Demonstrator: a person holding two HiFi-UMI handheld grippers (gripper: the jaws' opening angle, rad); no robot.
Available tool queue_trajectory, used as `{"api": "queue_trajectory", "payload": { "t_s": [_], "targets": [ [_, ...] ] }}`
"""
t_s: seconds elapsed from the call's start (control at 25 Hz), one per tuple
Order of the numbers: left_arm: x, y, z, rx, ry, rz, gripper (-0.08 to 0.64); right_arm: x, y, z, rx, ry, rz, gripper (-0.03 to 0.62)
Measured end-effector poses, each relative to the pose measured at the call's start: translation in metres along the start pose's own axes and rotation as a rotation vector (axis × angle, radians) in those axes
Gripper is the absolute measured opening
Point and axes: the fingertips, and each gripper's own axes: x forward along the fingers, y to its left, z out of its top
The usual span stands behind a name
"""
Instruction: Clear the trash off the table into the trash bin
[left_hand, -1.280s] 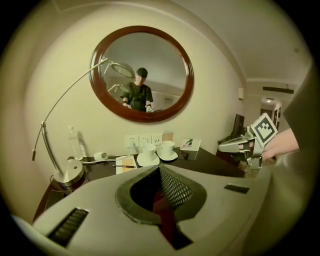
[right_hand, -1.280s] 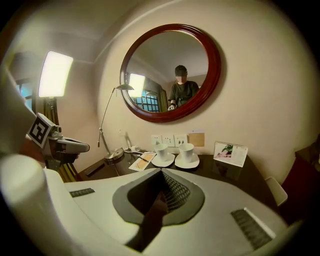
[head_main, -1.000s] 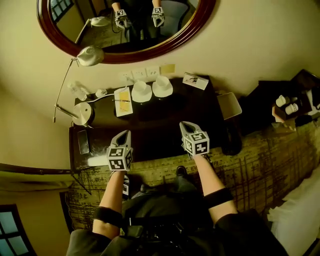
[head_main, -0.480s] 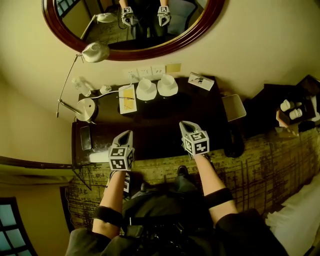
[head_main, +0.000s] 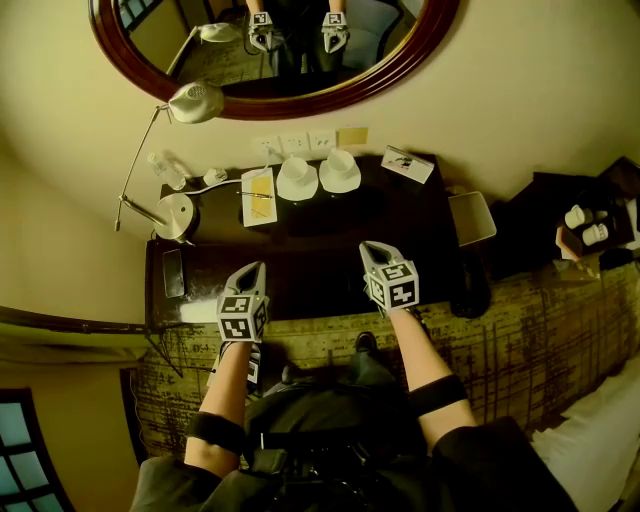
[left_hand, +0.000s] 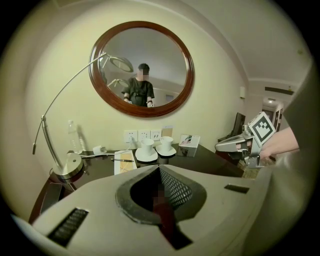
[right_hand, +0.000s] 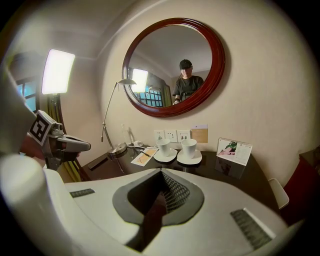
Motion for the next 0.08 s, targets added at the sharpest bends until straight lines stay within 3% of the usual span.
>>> {"api": "queue_trajectory", "payload": {
  "t_s": [0.08],
  "targets": [
    [0.0002,0.0032,0.001,0.002,0.001,0.011,0.005,0.0014,-0.001,-0.001,0.0,0.003,0.0,0.003]
  ]
}}
